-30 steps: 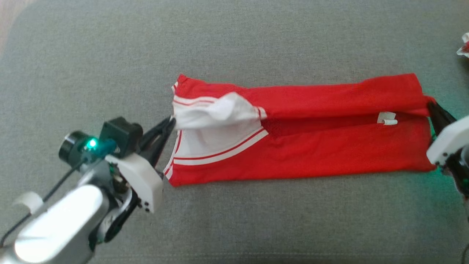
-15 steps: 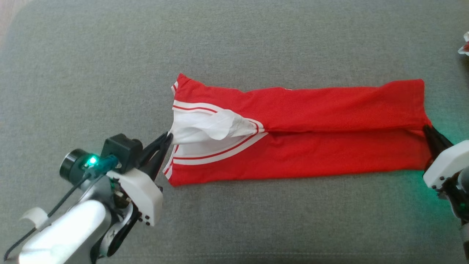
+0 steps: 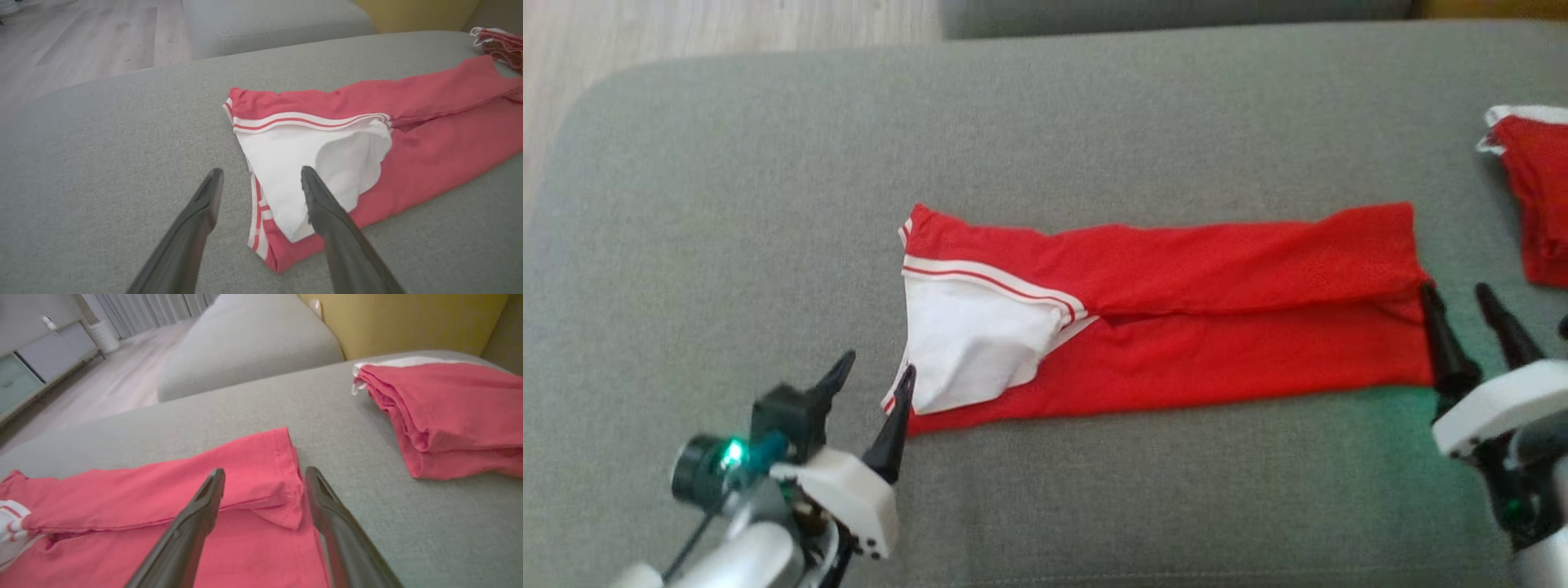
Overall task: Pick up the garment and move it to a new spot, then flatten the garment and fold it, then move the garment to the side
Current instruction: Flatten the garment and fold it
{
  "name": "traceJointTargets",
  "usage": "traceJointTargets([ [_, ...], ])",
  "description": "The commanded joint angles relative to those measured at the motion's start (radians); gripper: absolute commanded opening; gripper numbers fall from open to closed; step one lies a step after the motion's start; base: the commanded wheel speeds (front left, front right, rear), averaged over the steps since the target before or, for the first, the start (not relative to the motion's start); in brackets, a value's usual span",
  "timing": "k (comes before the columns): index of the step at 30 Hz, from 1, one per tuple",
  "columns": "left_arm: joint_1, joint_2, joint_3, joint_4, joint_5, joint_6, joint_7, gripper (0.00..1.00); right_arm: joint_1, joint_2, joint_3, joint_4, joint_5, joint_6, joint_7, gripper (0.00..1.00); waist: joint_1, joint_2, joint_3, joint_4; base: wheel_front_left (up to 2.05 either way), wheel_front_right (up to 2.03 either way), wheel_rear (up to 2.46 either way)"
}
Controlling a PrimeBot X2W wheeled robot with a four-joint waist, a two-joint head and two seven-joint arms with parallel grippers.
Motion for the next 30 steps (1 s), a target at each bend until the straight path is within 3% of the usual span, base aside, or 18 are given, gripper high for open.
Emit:
traceJointTargets([
  [1,-0.015,0.016,0.051,-0.013,0.0,0.012,-0.025,1.0,0.005,-0.006,0.025,-0.039,0.014,0.007,-0.032,1.0,0.0001,-0.0001,-0.029,-0.008,0.0,0.0,0.0],
  [8,0.084,-0.075,0.15,0.002,0.009,0.088,-0.115,1.0,0.055,0.04,0.084,-0.02,0.025,0.007,-0.195,1.0,0.0001,-0.0001,-0.095,-0.016,0.0,0.0,0.0],
  [15,0.213,-0.203,0.366,-0.111,0.193,0.136,-0.118,1.0,0.082,0.072,0.127,0.021,-0.006,0.007,-0.309,1.0,0.0001,-0.0001,-0.134,-0.016,0.0,0.0,0.0],
  [18,0.276,-0.271,0.45,-0.158,0.255,0.105,-0.118,1.0,0.098,0.098,0.1,0.053,-0.012,0.007,-0.328,1.0,0.0001,-0.0001,-0.151,-0.006,0.0,0.0,0.0],
  [21,0.323,-0.33,0.501,-0.179,0.312,0.045,-0.118,1.0,0.099,0.121,0.073,0.105,-0.022,0.007,-0.317,1.0,0.0001,-0.0001,-0.16,0.01,0.0,0.0,0.0],
  [25,0.361,-0.369,0.518,-0.155,0.414,-0.025,-0.118,1.0,0.075,0.134,0.044,0.166,-0.043,0.007,-0.297,1.0,0.0001,-0.0001,-0.17,0.033,0.0,0.0,0.0],
  [30,0.382,-0.391,0.515,-0.103,0.514,-0.059,-0.118,1.0,0.026,0.123,-0.009,0.252,-0.083,0.007,-0.247,1.0,0.0001,-0.0001,-0.171,0.069,0.0,0.0,0.0],
])
